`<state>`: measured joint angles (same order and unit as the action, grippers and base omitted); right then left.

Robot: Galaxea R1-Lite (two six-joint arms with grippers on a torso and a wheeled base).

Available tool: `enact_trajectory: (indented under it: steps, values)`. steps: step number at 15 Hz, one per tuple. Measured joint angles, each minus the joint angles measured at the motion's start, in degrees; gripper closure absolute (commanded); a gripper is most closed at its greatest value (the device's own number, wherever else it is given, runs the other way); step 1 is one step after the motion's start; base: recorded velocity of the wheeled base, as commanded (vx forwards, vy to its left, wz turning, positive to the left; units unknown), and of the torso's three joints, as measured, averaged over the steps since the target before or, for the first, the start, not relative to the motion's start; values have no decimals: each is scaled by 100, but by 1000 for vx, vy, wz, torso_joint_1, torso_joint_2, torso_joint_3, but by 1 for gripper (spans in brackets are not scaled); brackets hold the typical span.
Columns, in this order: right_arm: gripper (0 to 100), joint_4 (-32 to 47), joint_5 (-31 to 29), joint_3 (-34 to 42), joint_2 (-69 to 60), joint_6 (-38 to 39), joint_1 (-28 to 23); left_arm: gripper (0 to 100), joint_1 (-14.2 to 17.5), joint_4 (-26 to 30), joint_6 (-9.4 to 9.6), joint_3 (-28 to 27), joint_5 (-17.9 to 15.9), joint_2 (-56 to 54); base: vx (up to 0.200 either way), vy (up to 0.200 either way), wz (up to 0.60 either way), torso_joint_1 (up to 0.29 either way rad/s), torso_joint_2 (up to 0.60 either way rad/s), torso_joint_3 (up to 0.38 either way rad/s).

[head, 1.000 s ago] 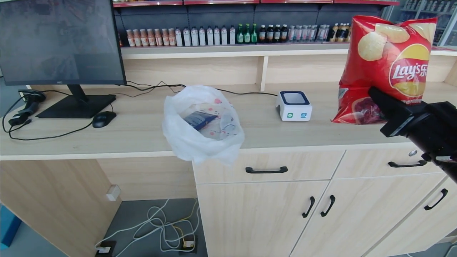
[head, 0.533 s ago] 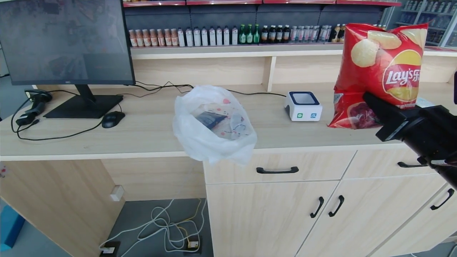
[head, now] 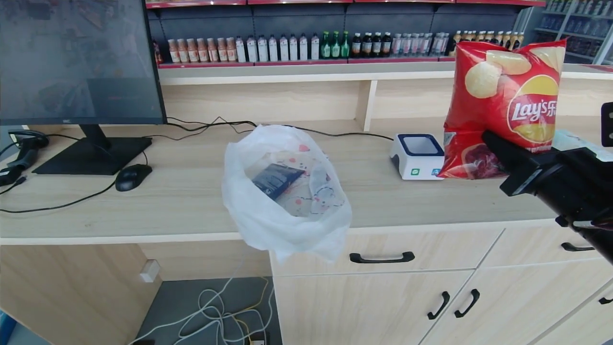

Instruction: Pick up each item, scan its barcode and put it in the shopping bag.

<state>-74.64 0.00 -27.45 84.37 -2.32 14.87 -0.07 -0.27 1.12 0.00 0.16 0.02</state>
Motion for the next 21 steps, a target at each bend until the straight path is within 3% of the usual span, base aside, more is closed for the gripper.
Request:
enact_trajectory:
  steps: [2,10,18,21]
  values:
    - [100,-18,0,-18,-4,5,0,100,-4,-6,0,0,0,0,0,0,0,0,0,0]
    - [100,15,44,-52,5,5,139,100,-2,-6,0,0,0,0,0,0,600,-1,2,2]
    - [100,35,-29,-157,352,49,338,100,-2,-5,2,0,0,-2,0,0,0,0,0,0]
    - [100,154,-24,-523,586,430,590,100,-2,-5,0,0,-2,-2,0,0,0,0,0,0]
